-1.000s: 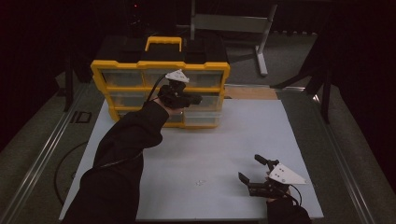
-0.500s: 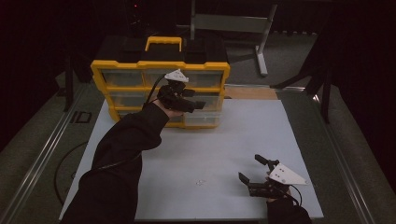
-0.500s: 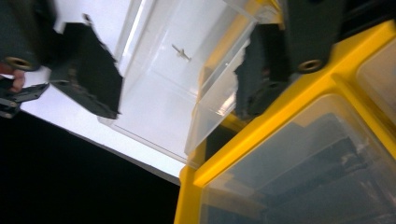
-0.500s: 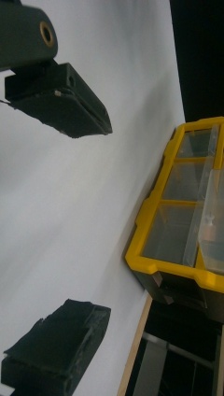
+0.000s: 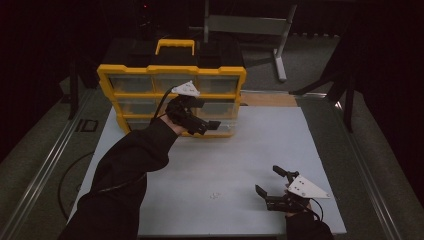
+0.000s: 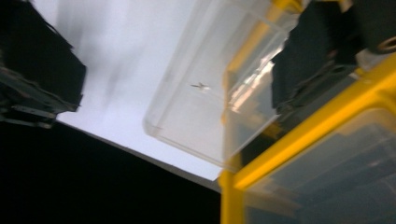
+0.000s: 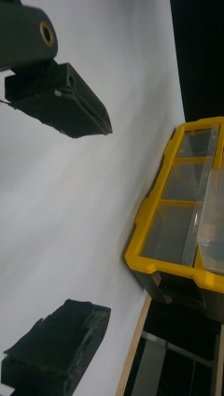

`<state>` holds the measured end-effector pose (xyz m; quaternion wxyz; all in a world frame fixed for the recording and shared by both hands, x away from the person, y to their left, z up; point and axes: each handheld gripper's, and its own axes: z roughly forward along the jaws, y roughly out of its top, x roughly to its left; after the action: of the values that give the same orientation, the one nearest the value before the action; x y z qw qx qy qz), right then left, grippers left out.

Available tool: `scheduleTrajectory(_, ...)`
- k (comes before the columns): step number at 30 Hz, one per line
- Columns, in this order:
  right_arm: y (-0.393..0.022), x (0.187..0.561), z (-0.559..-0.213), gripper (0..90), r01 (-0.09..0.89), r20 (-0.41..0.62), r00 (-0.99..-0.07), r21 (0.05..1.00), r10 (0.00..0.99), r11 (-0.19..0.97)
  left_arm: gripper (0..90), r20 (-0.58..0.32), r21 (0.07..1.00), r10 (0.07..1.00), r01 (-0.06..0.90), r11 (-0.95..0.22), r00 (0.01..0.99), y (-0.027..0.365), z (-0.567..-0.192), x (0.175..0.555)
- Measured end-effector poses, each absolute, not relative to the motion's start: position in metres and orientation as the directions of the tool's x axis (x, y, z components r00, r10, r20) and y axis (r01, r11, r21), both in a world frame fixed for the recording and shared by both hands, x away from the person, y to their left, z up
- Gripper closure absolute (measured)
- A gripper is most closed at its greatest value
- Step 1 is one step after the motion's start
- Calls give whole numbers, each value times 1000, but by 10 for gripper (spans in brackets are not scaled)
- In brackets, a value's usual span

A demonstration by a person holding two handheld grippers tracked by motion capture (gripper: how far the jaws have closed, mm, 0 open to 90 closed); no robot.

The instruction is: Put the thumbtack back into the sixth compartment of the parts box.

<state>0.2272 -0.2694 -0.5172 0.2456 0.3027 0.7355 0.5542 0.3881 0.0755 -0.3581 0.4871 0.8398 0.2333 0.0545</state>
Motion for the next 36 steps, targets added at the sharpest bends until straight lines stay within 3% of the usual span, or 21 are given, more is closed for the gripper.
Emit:
scheduleTrajectory(11,-269,227,-517,108,175,-23,-697,964,717,202,0,-128,857,393,301,-418,911,76,-365,365)
scheduleTrajectory(36,-270,228,-517,108,174,-22,-695,965,718,198,0,-148,860,295,270,-432,944,80,-420,328)
